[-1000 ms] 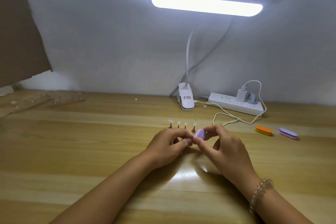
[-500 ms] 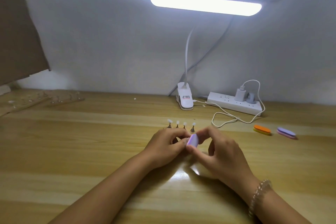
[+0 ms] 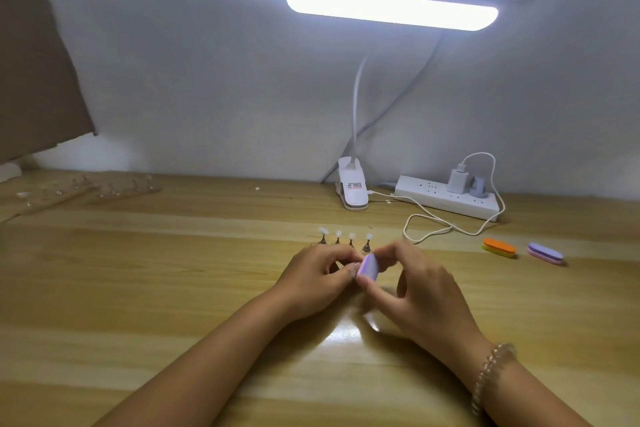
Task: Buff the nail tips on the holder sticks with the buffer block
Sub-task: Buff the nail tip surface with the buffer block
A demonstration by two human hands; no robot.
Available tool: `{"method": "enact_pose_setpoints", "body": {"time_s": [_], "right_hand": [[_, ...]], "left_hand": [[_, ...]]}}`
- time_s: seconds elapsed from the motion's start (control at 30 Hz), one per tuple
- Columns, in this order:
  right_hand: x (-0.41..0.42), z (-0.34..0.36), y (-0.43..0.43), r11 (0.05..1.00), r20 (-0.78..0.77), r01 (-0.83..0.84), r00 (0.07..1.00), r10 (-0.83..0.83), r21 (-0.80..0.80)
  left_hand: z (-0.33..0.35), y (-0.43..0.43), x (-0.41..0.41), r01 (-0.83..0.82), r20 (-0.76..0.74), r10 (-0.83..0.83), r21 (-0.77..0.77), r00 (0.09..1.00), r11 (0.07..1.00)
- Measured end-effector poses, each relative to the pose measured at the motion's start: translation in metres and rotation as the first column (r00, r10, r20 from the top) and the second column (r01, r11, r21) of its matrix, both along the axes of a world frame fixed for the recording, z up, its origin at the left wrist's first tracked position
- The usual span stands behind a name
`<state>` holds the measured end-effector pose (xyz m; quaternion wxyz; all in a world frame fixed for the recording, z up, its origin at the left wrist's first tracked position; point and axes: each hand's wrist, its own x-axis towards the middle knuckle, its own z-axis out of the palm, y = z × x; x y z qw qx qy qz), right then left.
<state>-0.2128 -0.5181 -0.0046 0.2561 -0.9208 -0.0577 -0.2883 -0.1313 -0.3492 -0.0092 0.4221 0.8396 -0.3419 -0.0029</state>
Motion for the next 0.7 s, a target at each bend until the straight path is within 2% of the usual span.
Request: {"method": "enact_pose_setpoints", "body": {"time_s": [0.03, 0.17, 0.3, 0.33, 0.43, 0.57, 0.7], "right_hand": [[-0.0007, 0.0002, 0.0011, 1.000, -0.004, -0.002, 1.000, 0.002, -0.014], [0.0046, 0.0029, -0.0059, 0.987, -0.036, 0.103, 0.994, -0.099, 0.124], [-0.0013, -0.0007, 0.0033, 0.997, -0.001, 0.053, 0.999, -0.053, -0.047], [-0.0017, 0.0002, 0.0039, 0.998, -0.012, 0.044, 0.999, -0.044, -0.040], [0.0037, 0.0028, -0.0040, 0.987, -0.049, 0.120, 0.992, -0.116, 0.110], [0.0004, -0.0010, -0.0017, 0.998, -0.019, 0.052, 0.998, -0.052, 0.021], [0.0046, 0.0025, -0.0060, 0.987, -0.060, 0.102, 0.994, -0.095, 0.126]], "left_hand": [[0.0004, -0.0003, 0.0003, -0.002, 0.000, 0.002, -0.002, 1.000, 1.000], [0.0012, -0.0026, 0.0004, 0.000, -0.007, 0.000, 0.000, 1.000, 1.000], [0.0004, -0.0015, 0.0012, -0.006, -0.016, 0.006, -0.025, 1.000, 1.000], [0.0007, -0.0018, 0.0013, -0.004, -0.018, 0.003, -0.029, 1.000, 1.000], [0.0012, -0.0024, 0.0011, 0.018, -0.015, -0.019, -0.018, 1.000, 1.000], [-0.0007, -0.0005, 0.0018, 0.020, -0.021, -0.020, -0.027, 1.000, 0.999], [0.0019, -0.0019, 0.0004, 0.032, -0.035, -0.034, -0.049, 0.999, 0.998]]}}
